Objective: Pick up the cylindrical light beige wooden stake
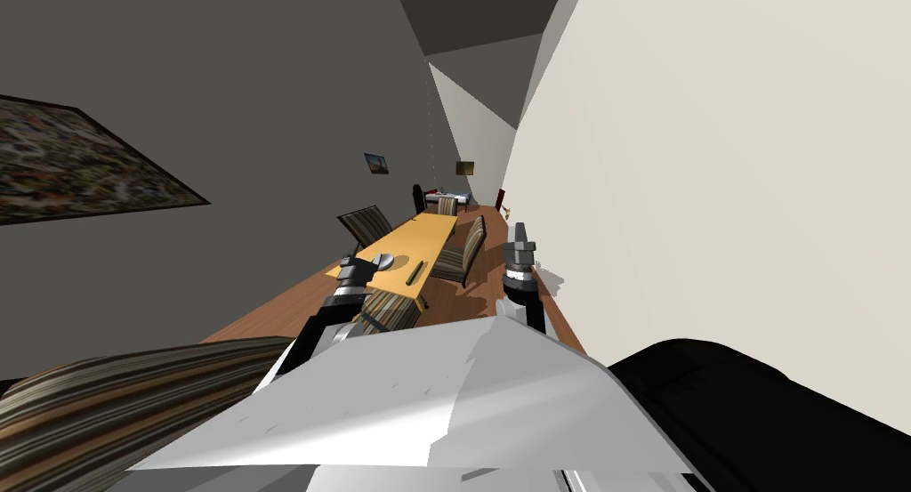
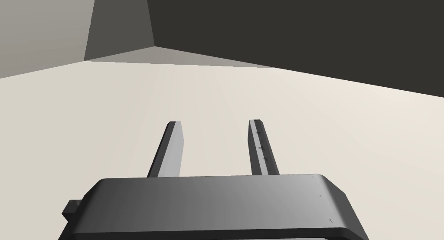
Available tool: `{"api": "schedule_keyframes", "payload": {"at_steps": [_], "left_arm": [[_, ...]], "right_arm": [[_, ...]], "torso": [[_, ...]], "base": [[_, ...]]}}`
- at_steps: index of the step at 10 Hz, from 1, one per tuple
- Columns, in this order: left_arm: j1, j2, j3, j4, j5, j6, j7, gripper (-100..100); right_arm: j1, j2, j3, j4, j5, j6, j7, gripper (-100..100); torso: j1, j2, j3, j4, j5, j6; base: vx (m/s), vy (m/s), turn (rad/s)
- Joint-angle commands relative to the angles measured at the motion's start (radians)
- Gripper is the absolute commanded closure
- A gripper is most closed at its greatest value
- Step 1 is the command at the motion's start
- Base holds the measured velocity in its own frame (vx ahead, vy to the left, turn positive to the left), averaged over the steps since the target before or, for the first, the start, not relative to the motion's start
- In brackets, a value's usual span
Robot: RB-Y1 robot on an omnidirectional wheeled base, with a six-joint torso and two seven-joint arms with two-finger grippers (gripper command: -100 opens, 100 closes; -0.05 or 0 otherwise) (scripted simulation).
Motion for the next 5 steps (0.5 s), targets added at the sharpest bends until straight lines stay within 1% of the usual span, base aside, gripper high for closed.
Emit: {"api": "schedule_keyframes", "payload": {"at_steps": [1,2,3,4,5], "left_arm": [[0.004,0.021,0.007,0.024,0.03,0.05,0.011,-100],[0.004,0.021,0.007,0.024,0.03,0.063,0.011,-100],[0.003,0.041,0.018,0.048,0.059,0.093,0.024,-100],[0.003,0.041,0.018,0.048,0.059,0.118,0.024,-100],[0.002,0.059,0.029,0.074,0.088,0.147,0.039,-100]], "right_arm": [[0.0,0.0,0.0,0.0,0.0,0.0,0.0,0],[0.0,0.0,0.0,0.0,0.0,0.0,0.0,0],[0.0,0.0,0.0,0.0,0.0,0.0,0.0,0],[0.0,0.0,0.0,0.0,0.0,0.0,0.0,0],[0.0,0.0,0.0,0.0,0.0,0.0,0.0,0]], "torso": [[0.0,0.0,0.0,0.0,0.0,0.0],[0.0,0.0,0.0,0.0,0.0,0.0],[0.0,0.0,0.0,0.0,0.0,0.0],[-0.001,-0.001,-0.001,0.0,0.0,0.0],[0.0,-0.001,-0.001,0.0,0.0,0.0]], "base": [[-0.037,-0.046,0.043],[-0.028,-0.045,0.02],[-0.02,-0.058,0.02],[-0.015,-0.054,0.024],[-0.009,-0.062,0.037]]}}
